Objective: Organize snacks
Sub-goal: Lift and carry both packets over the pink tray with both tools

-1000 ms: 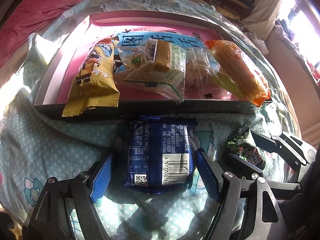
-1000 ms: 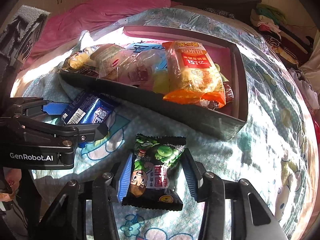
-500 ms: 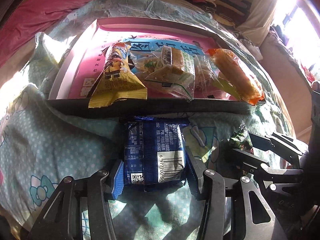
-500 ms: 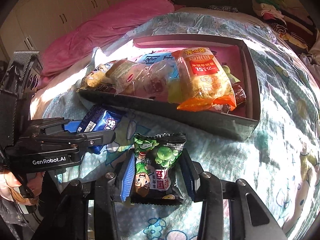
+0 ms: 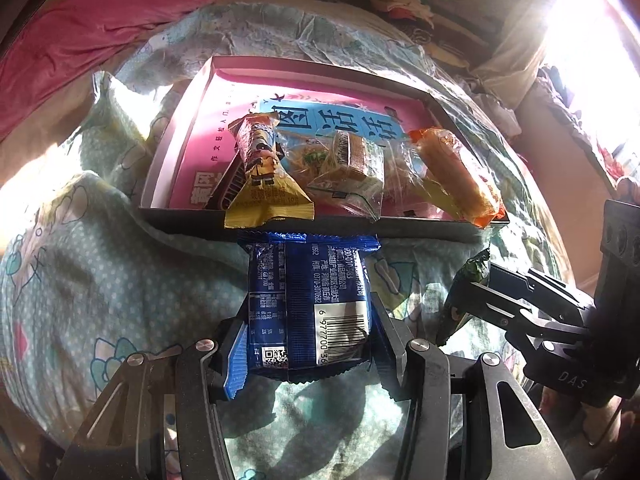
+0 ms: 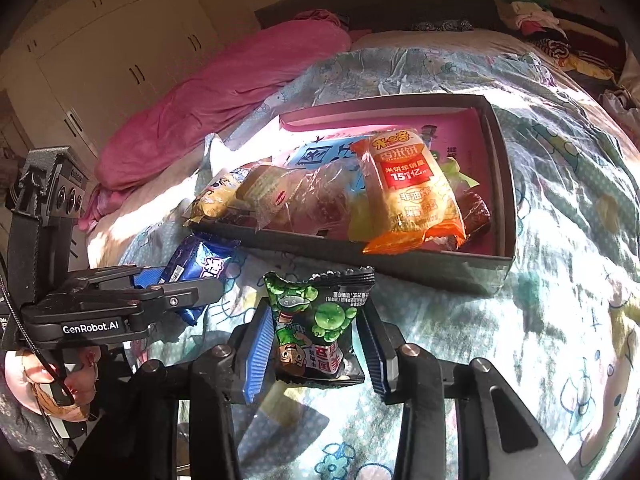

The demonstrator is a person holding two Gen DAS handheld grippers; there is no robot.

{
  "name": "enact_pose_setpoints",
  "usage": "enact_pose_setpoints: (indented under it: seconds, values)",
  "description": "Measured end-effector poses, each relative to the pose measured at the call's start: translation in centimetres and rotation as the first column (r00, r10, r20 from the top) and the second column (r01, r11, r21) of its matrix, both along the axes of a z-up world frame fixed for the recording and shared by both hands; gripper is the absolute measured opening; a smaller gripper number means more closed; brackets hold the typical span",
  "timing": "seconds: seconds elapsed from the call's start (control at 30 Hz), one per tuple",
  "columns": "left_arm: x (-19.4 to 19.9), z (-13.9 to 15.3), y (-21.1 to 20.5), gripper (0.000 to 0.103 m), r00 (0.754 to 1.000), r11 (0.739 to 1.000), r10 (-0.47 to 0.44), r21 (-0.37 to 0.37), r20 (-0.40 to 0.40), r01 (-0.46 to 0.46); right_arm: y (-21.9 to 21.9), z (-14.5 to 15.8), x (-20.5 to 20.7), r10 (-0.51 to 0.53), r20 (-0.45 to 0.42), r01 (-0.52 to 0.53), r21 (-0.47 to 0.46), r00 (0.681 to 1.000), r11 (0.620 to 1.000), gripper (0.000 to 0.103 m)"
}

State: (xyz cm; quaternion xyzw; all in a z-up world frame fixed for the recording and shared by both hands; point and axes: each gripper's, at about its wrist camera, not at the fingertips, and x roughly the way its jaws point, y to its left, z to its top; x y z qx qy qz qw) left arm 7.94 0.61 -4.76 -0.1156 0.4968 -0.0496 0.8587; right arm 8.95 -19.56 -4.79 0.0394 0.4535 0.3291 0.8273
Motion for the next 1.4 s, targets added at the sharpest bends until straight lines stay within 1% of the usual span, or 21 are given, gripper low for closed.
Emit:
enact_pose_setpoints:
  seconds: [0.3,0.7,1.1,1.4]
  values:
    - [-0.5,1.1,-0.4,0.053,1.000,0.999,-0.009,0.032,0.028,0.008,-0.4,1.2,-0.6,0.002,0.039,-0.004,0.049,0.999,0.999,0.042]
    - [-1.0,2.9,-0.3,0.053,0.998,0.999,-0.008,0.043,0.067,0.005,-2.1,3.0,-0.7,-0.051,0.096,0.038,0.135,0.994,0.990,0.042]
    - [-1.0,3.9,0.6,0.053,0.996,0.999,0.026,0.038,0.090,-0.029,-4.3,3.6,0.0,-0.146,0.103,0.128,0.166,0.984,0.978,0.042]
    - [-0.2,3.4,1.2,0.053,0.995,0.998,0.047,0.026,0.083,-0.049,-4.6,3.9,0.2,-0.165,0.125,0.142,0.174,0.978,0.974,0.042]
